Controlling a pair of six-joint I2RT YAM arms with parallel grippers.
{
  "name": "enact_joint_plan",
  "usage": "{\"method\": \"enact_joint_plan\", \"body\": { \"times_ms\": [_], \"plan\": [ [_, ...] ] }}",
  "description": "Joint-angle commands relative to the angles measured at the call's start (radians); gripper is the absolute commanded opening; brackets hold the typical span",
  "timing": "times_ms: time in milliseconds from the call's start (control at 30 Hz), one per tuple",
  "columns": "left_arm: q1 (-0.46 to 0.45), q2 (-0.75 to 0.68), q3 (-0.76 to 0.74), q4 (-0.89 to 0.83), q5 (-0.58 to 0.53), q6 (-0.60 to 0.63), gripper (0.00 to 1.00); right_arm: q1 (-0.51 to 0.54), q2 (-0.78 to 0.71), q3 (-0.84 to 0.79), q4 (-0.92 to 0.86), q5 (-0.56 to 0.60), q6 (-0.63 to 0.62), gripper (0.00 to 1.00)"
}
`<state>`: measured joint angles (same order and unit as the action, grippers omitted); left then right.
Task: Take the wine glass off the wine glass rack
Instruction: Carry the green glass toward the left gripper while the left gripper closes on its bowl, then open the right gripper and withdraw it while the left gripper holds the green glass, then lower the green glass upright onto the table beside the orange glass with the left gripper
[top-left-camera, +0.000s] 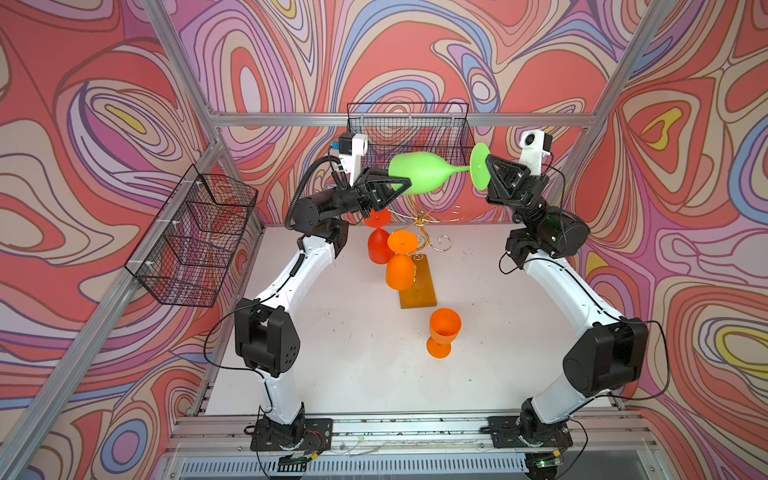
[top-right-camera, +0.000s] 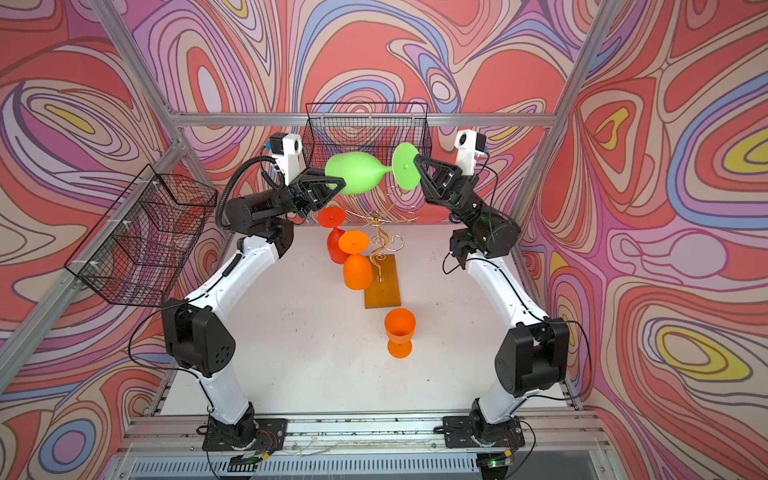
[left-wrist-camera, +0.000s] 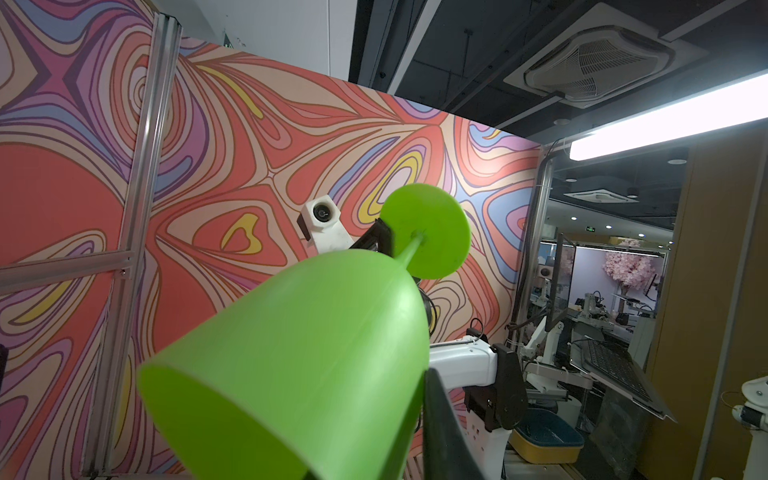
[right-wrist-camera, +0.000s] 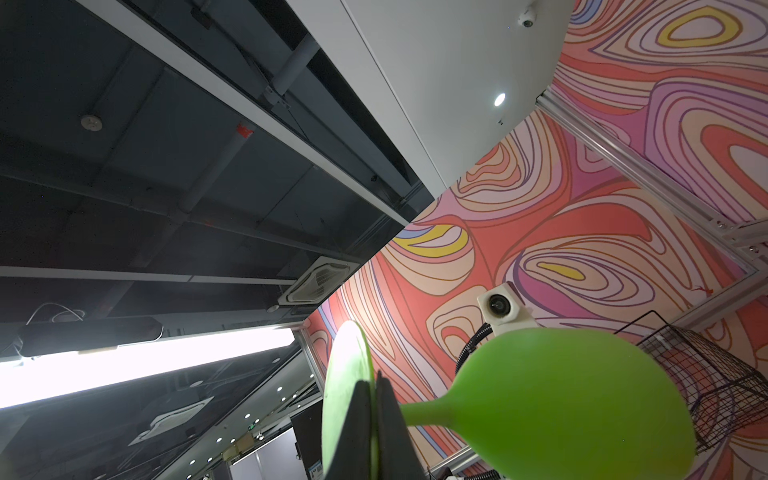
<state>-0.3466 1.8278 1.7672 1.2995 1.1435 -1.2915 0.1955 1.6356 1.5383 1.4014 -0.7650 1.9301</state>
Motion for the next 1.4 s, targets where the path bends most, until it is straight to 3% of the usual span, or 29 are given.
{"method": "enact_joint_plan", "body": {
  "times_ms": [0, 100, 167, 467, 700, 833, 900, 967, 1033, 1100, 1133, 1167, 1300, 1367],
  "plan": [
    [-0.004, -0.004, 0.011, 0.064, 0.01, -0.009, 0.11, 0.006, 0.012, -0.007, 0.009, -0.019, -0.017, 0.0],
    [-0.005, -0.002, 0.011, 0.064, 0.013, -0.012, 0.01, 0.007, 0.019, -0.006, 0.011, -0.023, -0.012, 0.0],
    [-0.004, -0.003, 0.009, 0.064, 0.016, -0.014, 0.0, 0.004, 0.025, -0.006, 0.021, -0.025, -0.007, 0.02],
    [-0.004, -0.037, -0.015, 0.064, 0.045, -0.011, 0.0, -0.022, 0.019, -0.027, -0.013, -0.043, -0.033, 0.61],
    [-0.003, -0.107, -0.027, 0.059, 0.105, -0.009, 0.0, -0.077, -0.082, -0.091, -0.238, -0.073, -0.222, 0.74],
    [-0.002, -0.18, -0.051, -0.017, 0.139, 0.05, 0.0, -0.099, -0.195, -0.116, -0.57, -0.086, -0.482, 0.77],
    [-0.003, -0.245, -0.084, -0.156, 0.153, 0.173, 0.0, -0.1, -0.279, -0.096, -0.884, -0.05, -0.743, 0.79],
    [-0.002, -0.324, -0.117, -0.385, 0.149, 0.37, 0.0, -0.099, -0.349, -0.067, -1.172, 0.042, -0.964, 0.8],
    [-0.005, -0.414, -0.126, -0.768, 0.109, 0.669, 0.0, -0.099, -0.404, -0.044, -1.358, 0.142, -1.103, 0.81],
    [-0.029, -0.492, -0.076, -1.23, -0.008, 1.037, 0.0, -0.1, -0.451, -0.029, -1.496, 0.247, -1.205, 0.81],
    [-0.043, -0.508, -0.04, -1.379, -0.064, 1.15, 0.0, -0.1, -0.467, -0.027, -1.539, 0.283, -1.234, 0.81],
    [-0.053, -0.515, -0.003, -1.494, -0.111, 1.219, 0.0, -0.1, -0.485, -0.03, -1.581, 0.317, -1.26, 0.81],
    [-0.064, -0.531, 0.072, -1.73, -0.247, 1.292, 0.0, -0.099, -0.533, -0.046, -1.714, 0.453, -1.327, 0.81],
    [-0.103, -0.538, 0.113, -1.885, -0.37, 1.367, 0.0, -0.099, -0.552, -0.063, -1.772, 0.521, -1.351, 0.81]
  ]
}}
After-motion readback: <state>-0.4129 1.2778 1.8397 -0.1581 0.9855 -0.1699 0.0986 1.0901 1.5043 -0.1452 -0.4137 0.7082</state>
